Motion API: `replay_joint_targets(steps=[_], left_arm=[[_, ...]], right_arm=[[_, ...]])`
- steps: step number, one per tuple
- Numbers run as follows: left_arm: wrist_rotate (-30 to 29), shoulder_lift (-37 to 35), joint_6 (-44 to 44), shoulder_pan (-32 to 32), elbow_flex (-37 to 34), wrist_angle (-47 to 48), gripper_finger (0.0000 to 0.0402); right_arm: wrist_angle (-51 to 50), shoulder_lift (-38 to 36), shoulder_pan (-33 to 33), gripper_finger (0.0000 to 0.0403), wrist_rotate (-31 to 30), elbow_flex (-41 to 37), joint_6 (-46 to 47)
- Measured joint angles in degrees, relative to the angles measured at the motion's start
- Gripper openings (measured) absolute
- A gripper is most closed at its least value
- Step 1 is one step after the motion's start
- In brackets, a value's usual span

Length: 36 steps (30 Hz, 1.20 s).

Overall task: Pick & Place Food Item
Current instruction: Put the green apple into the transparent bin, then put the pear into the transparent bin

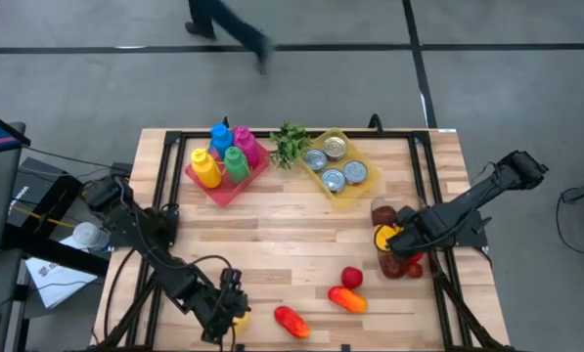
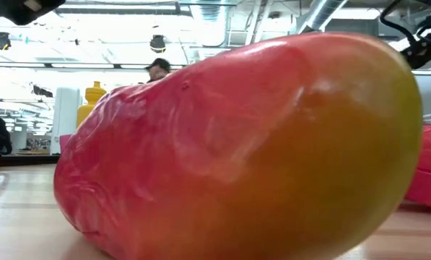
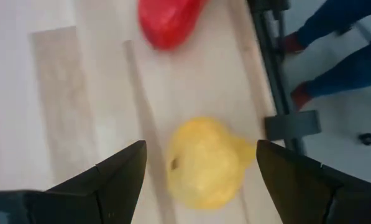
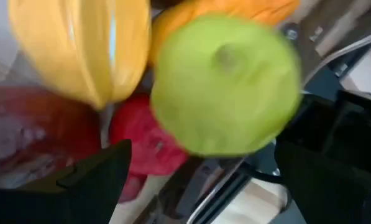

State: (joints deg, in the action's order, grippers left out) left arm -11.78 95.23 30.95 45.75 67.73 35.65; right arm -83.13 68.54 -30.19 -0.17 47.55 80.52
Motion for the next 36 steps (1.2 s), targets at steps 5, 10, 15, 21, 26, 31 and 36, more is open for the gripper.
replay_joint_targets(steps=[5, 10, 15, 21, 26, 31, 36], left_arm=[[-0.3, -2.0, 0.0, 0.8, -0.1, 3.8, 0.0294], [-0.3, -3.1, 2.5, 1.7, -3.9, -3.1, 0.0294], [-1.4, -3.1, 2.7, 2.2, -7.8, -9.1, 0.0294], [-1.6, -3.1, 2.7, 2.4, -9.5, -9.7, 0.0294], [-1.5, -3.1, 2.5, 3.6, -11.0, -13.2, 0.0294], [-2.5, -3.1, 2.5, 4.5, -14.0, -17.6, 0.0294], [-3.3, -3.1, 2.5, 4.4, -19.8, -28.7, 0.0294]], right_arm=[[1.7, 0.0, -0.1, 0.0385, -1.1, 0.0, -1.9], [1.4, 0.0, -0.7, 0.0384, -1.5, 2.1, -1.9], [-0.5, 0.0, -1.8, 0.0384, -3.7, 6.9, -2.8], [-1.7, 0.0, -2.1, 0.0384, -4.6, 12.7, -3.6], [-1.7, 0.0, -2.1, 0.0384, -6.2, 14.6, -4.6], [-1.8, 0.0, -2.0, 0.0384, -7.4, 14.6, -4.6], [-1.8, 0.0, -2.0, 0.0384, -7.4, 14.6, -4.6]])
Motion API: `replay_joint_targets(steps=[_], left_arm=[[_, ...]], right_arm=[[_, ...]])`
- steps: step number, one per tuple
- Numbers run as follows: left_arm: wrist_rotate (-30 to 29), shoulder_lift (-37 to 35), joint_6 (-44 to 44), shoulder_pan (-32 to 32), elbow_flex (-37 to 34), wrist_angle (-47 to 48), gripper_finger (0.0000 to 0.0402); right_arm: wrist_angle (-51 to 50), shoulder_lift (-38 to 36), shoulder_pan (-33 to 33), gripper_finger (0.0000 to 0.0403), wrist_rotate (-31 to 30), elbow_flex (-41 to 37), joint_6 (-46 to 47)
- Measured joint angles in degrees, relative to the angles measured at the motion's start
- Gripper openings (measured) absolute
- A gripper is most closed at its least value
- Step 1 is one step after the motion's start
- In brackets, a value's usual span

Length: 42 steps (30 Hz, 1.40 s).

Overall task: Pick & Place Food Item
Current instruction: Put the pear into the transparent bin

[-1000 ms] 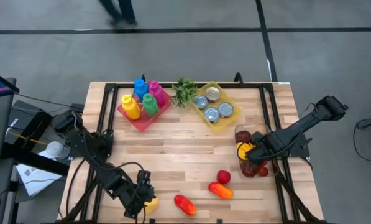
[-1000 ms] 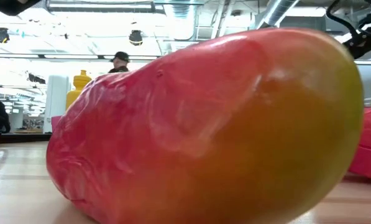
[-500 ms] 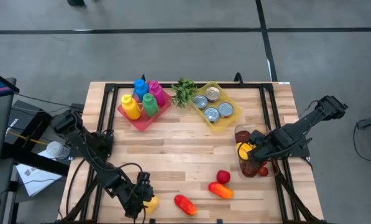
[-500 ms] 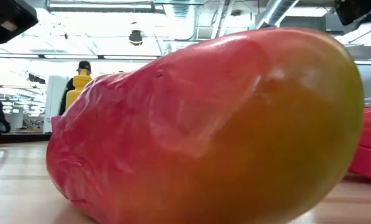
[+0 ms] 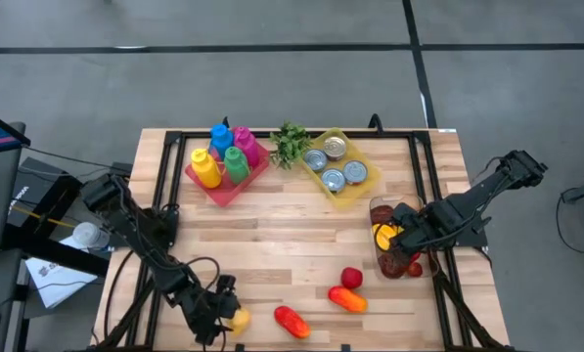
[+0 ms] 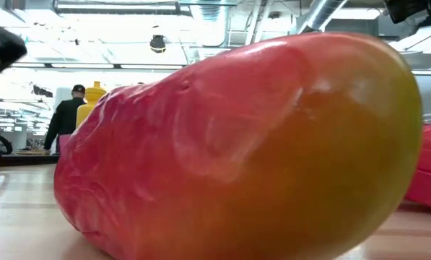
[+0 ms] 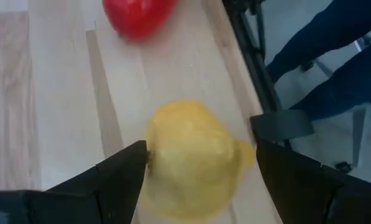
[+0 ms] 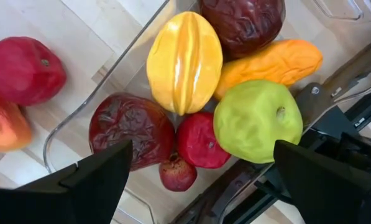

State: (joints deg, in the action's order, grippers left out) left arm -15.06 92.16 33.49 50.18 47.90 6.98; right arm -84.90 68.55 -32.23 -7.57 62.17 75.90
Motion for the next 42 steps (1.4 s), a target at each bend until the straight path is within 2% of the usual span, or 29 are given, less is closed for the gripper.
replay_joint_targets(steps=[8, 12, 15, 21, 25, 32, 37, 42], left_arm=[[-0.5, -0.1, -0.5, -0.2, -6.0, -4.8, 0.0294], [-4.2, 0.0, -0.3, -0.4, -8.1, -9.1, 0.029], [-5.4, 0.1, 0.4, -1.1, -8.3, -10.5, 0.0273], [-5.3, -1.7, 9.1, -4.4, -8.5, -12.6, 0.0219], [-5.9, -6.8, 13.4, -8.4, -8.4, -12.9, 0.0211], [-9.0, -21.1, 16.9, -18.2, -8.4, -16.0, 0.0218], [-9.0, -29.4, 16.9, -24.8, -8.4, -27.6, 0.0218], [-9.0, -33.4, 18.1, -29.8, -8.4, -42.7, 0.0221]], right_arm=[[0.0, 0.0, 0.0, 0.0384, 0.0, 0.0, 0.1], [0.0, 0.0, 0.0, 0.0384, 0.0, 0.0, 0.1], [0.0, 0.0, 0.0, 0.0384, 0.0, 0.0, 0.1], [0.0, 0.0, 0.0, 0.0384, 0.0, 0.0, -1.3], [0.3, 0.0, 0.0, 0.0384, 0.0, 0.0, -1.4], [2.7, 0.0, 0.0, 0.0384, 0.0, 0.0, -4.3], [6.6, 0.0, 0.0, 0.0384, -1.8, 0.0, -7.3], [14.0, 0.0, 0.8, 0.0384, -5.0, 0.2, -13.6]])
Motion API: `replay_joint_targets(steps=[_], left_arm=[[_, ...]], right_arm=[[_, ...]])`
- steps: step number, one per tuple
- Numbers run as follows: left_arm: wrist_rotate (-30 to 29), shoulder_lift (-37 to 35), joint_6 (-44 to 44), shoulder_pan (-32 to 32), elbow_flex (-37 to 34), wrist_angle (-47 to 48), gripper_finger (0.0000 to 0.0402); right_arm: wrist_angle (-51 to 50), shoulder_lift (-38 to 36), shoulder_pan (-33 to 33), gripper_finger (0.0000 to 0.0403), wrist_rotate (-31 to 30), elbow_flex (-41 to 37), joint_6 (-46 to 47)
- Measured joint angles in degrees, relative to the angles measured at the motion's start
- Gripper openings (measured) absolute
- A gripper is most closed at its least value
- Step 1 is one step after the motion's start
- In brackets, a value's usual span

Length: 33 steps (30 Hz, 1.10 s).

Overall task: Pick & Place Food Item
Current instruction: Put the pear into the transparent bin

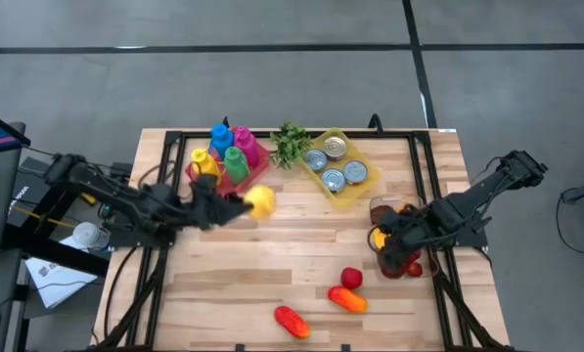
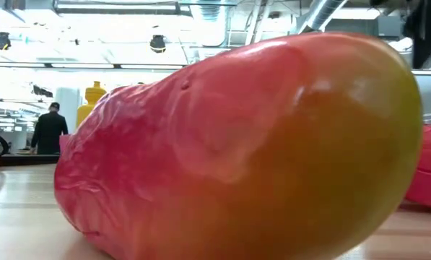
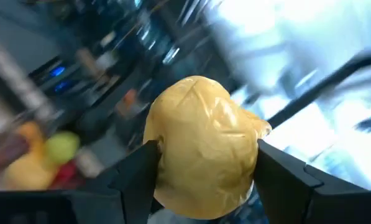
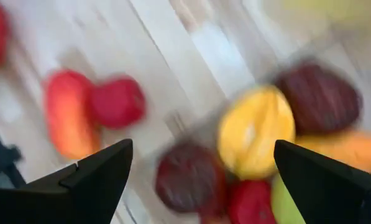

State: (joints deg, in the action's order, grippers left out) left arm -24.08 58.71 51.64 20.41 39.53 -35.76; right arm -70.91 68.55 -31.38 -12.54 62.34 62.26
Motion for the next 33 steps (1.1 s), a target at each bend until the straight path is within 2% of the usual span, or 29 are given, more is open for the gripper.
replay_joint_targets(steps=[3, 7, 13, 18, 21, 28, 33], left_arm=[[0.0, -0.6, 2.6, -2.1, 0.1, -5.9, 0.0221], [-0.4, -0.3, 9.2, -3.7, 0.1, -8.9, 0.0222], [-4.3, 3.5, 17.5, -4.1, 0.7, -10.1, 0.0223], [-4.5, 8.9, 17.9, -5.7, 3.4, -15.2, 0.0224], [-1.5, 12.5, 17.8, -7.1, 6.6, -18.3, 0.0224], [8.0, 21.1, 17.8, -9.6, 16.5, -18.3, 0.0225], [11.6, 25.9, 17.8, -11.7, 21.5, -17.2, 0.0226]], right_arm=[[5.2, 0.0, 1.1, 0.0384, -3.1, 1.9, -6.5], [11.6, 0.0, 3.6, 0.0384, -8.6, 7.3, -17.6], [26.6, 0.0, 8.2, 0.0384, -19.0, 17.2, -40.4], [42.6, 0.0, 11.7, 0.0384, -17.6, 20.7, -56.6], [49.4, 0.0, 12.8, 0.0384, -16.0, 21.2, -62.0], [54.1, 0.4, 13.2, 0.0384, -14.3, 21.8, -67.4], [54.3, 0.9, 12.9, 0.0384, -14.3, 21.8, -67.4]])
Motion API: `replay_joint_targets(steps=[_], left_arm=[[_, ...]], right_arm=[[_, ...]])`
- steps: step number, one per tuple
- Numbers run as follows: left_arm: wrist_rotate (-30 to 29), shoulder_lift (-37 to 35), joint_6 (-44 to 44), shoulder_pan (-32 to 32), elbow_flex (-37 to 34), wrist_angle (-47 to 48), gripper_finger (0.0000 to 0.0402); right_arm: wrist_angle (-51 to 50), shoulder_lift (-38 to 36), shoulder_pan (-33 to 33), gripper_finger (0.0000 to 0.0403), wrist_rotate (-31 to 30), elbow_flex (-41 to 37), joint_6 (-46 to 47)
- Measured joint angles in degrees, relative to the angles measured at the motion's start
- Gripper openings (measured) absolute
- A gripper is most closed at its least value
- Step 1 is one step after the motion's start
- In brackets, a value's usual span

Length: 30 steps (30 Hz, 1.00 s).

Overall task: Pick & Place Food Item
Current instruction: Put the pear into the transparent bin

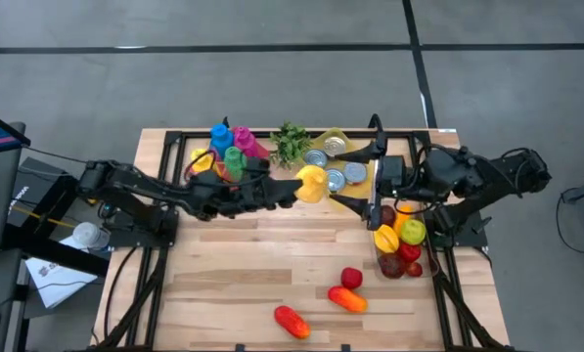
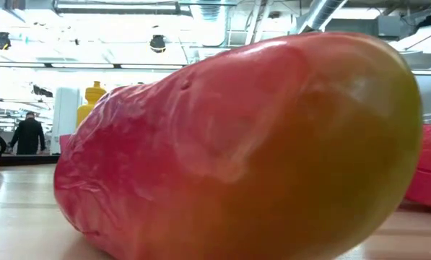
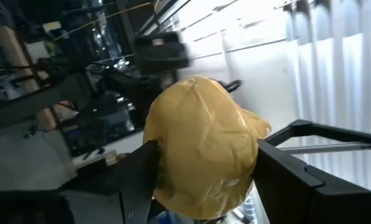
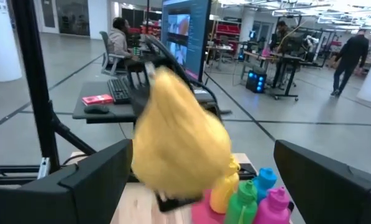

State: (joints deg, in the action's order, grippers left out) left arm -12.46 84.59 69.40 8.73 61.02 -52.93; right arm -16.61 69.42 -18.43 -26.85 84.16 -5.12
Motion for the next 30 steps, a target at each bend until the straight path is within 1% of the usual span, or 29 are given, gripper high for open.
replay_joint_targets(steps=[4, 7, 11, 15, 19, 25, 28, 30], left_arm=[[2.0, 2.4, 2.0, -1.5, 0.9, 1.3, 0.0225], [2.0, 3.5, 4.1, -1.8, 0.9, 1.1, 0.0226], [2.1, 4.4, 4.6, -1.7, 0.9, 1.0, 0.0224], [2.2, 4.5, 4.6, -1.6, 0.9, 0.9, 0.0225], [1.8, 4.5, 4.6, -1.6, 1.4, 1.3, 0.0224], [2.4, 5.5, 4.1, -2.0, 3.1, 3.4, 0.0226], [2.4, 5.5, 3.1, -2.1, 3.2, 3.1, 0.0226], [2.9, 5.5, 3.1, -2.1, 3.2, 3.2, 0.0225]], right_arm=[[0.0, 0.0, -1.3, 0.0384, 0.0, 0.0, 0.0], [0.0, 0.0, -1.9, 0.0384, 0.0, 0.0, 0.1], [0.0, 0.0, -1.7, 0.0384, -0.1, 0.0, 0.1], [-0.3, 0.3, -0.6, 0.0384, 0.2, 0.0, 0.2], [-0.6, 1.3, 0.7, 0.0384, 2.9, 0.1, 0.8], [-1.0, 3.1, 1.9, 0.0382, 3.0, 0.0, 0.6], [-1.1, 3.2, 1.8, 0.0364, 3.0, 0.0, 0.6], [-1.1, 3.2, 1.6, 0.0336, 3.0, 0.0, 0.6]])
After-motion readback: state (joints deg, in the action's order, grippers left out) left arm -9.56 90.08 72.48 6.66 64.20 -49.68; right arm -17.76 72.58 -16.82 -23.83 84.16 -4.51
